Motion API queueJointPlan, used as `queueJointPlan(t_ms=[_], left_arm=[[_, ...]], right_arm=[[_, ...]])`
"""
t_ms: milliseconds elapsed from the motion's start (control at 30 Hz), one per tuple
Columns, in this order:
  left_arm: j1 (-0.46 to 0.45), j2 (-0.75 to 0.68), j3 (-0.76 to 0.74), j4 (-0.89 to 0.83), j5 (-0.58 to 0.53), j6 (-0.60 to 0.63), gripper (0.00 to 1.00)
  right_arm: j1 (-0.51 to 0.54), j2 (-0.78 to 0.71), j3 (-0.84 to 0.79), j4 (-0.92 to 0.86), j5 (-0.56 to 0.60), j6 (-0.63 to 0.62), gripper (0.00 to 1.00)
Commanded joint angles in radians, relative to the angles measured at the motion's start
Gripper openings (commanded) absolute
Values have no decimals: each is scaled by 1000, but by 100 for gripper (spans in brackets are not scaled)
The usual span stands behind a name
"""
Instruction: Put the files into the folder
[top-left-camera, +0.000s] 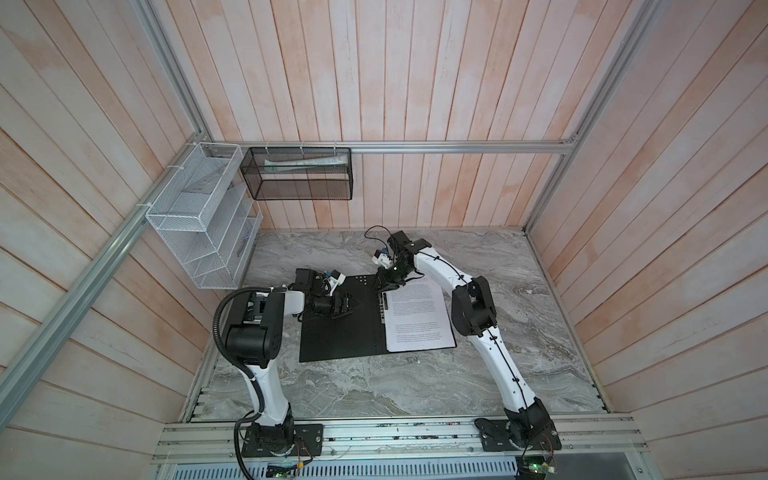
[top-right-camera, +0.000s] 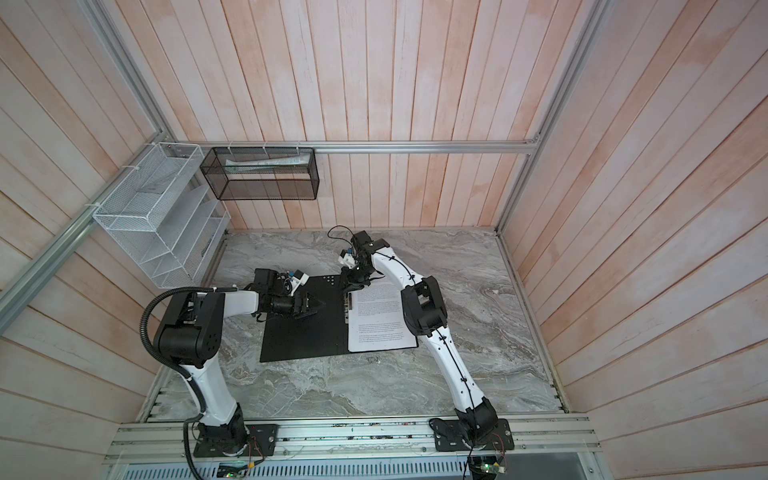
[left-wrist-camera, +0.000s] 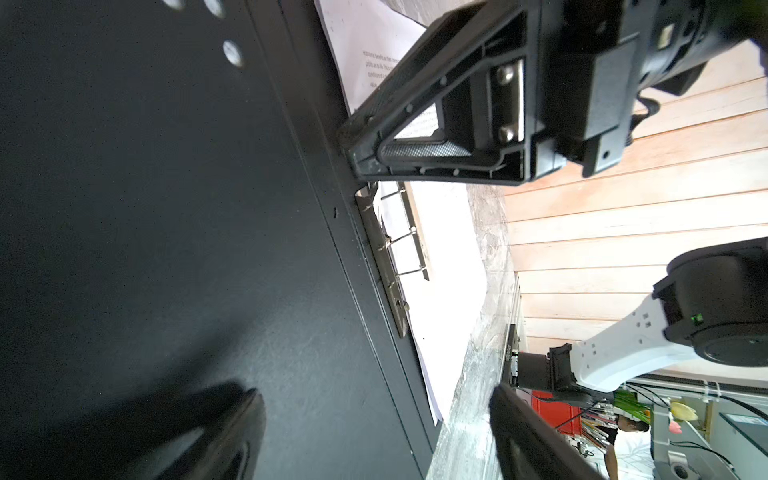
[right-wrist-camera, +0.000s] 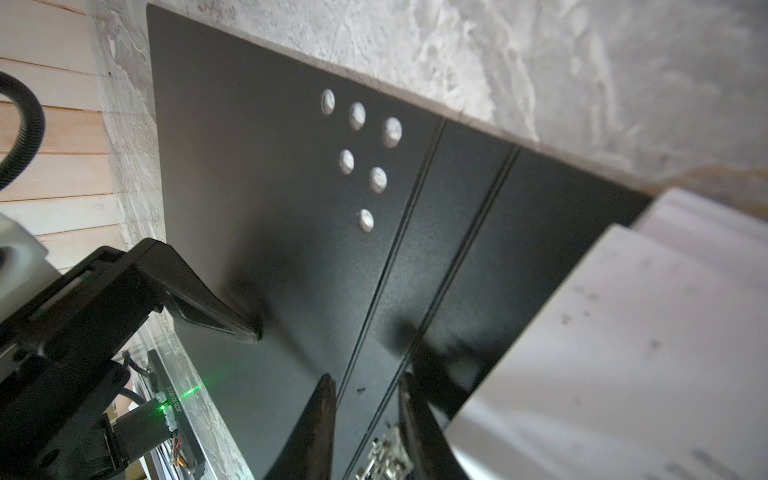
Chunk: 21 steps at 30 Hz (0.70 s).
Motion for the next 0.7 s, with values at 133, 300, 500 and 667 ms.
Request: queueJointPlan(t_ms=[133,300,500,667], left_arm=[[5,30,16,-7,-29,-9,87],[6,28,22,-11,-30,-10,87],[6,29,25,-18,-28,-14,87],[7,23,36,-28,-25,-18,87]], right_arm=[[28,-112,-12,-64,4,-42,29],[47,-156,-34,-77,8,-48,29],[66,-195,-93,-126,38,-77,29],[87,-259,-184,-126,73,-69,28]])
